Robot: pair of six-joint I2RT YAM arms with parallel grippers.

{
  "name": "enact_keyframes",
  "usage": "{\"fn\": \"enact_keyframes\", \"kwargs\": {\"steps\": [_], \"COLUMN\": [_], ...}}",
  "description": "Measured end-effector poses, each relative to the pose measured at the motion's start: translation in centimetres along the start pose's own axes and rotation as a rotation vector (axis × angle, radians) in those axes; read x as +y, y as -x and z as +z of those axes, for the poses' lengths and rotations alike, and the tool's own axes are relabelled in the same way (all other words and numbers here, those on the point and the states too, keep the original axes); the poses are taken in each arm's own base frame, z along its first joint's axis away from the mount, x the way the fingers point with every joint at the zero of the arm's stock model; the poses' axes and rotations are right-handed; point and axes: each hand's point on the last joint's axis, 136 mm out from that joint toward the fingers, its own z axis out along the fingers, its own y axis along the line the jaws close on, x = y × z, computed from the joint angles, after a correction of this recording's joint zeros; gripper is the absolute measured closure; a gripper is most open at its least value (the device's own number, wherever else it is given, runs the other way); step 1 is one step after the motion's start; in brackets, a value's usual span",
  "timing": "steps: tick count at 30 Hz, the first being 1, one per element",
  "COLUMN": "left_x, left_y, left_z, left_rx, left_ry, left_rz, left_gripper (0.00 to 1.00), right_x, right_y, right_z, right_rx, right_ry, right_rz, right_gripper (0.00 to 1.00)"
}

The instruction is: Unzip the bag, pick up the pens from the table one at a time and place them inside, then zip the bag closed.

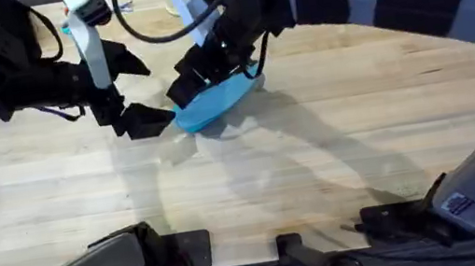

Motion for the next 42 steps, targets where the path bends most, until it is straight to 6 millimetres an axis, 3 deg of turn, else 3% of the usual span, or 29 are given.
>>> {"fn": "enact_keyframes", "kwargs": {"steps": [7, 10, 17, 30, 37, 42], "left_x": [0.0, 0.0, 0.0, 0.0, 0.0, 0.0], "left_y": [0.0, 0.0, 0.0, 0.0, 0.0, 0.0], "left_z": [0.0, 0.0, 0.0, 0.0, 0.0, 0.0], "left_rx": [0.000, 0.000, 0.000, 0.000, 0.000, 0.000], "left_ry": [0.000, 0.000, 0.000, 0.000, 0.000, 0.000], "left_rz": [0.000, 0.000, 0.000, 0.000, 0.000, 0.000], "left_gripper": [0.007, 0.007, 0.007, 0.008, 0.007, 0.007], "right_x": [-0.2, -0.2, -0.2, 0.3, 0.4, 0.4], "right_y": [-1.4, -1.3, -1.1, -0.9, -0.9, -0.7], "right_z": [1.5, 1.5, 1.4, 1.5, 1.5, 1.5], "right_rx": [0.061, 0.059, 0.052, 0.047, 0.044, 0.036], "right_ry": [0.001, 0.002, 0.001, 0.015, 0.019, 0.019], "right_rz": [0.012, 0.011, 0.021, 0.039, 0.041, 0.063], "right_gripper": [0.103, 0.170, 0.194, 0.416, 0.477, 0.464]}}
